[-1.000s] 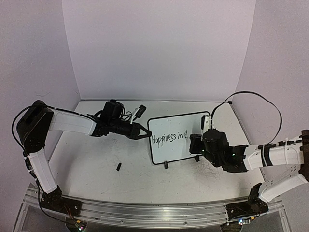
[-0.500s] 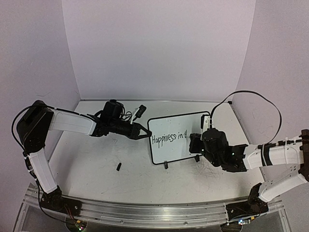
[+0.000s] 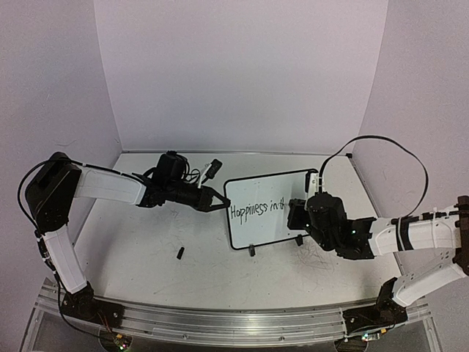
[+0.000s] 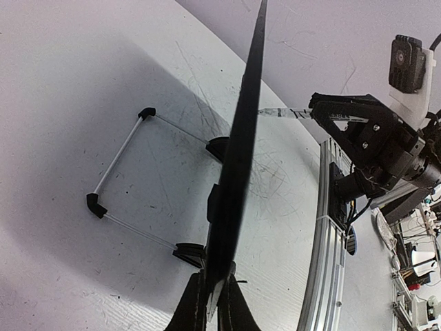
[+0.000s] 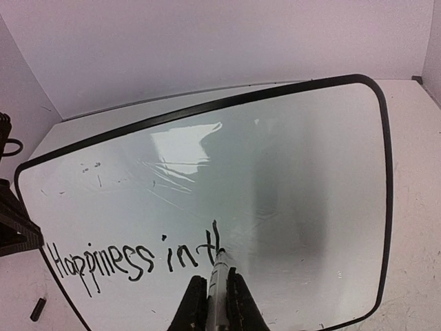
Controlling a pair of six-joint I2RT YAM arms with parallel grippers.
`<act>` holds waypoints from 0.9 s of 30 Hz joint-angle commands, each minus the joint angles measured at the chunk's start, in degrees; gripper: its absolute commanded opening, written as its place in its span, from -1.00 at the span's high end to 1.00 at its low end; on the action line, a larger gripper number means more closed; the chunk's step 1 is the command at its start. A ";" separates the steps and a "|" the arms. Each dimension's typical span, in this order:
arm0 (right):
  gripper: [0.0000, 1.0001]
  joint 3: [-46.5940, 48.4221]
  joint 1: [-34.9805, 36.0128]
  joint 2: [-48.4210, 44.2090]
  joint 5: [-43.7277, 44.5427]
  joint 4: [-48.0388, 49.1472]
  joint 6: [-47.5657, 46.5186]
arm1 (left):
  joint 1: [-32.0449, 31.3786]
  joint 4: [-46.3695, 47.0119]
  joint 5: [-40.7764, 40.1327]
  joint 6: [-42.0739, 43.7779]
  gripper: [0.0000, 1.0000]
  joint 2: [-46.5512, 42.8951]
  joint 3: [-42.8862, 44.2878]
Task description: Write a sentence on the whiteboard
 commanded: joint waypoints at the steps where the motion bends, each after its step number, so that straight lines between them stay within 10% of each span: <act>1: 1.00 2.16 -0.67 -0.22 2.77 1.00 -1.16 | -1.40 -3.68 0.50 0.34 1.00 -1.92 1.26; 27: 1.00 -0.96 -0.22 -1.62 0.36 -2.44 3.48 | -1.49 -3.69 0.58 0.34 1.00 -1.58 1.25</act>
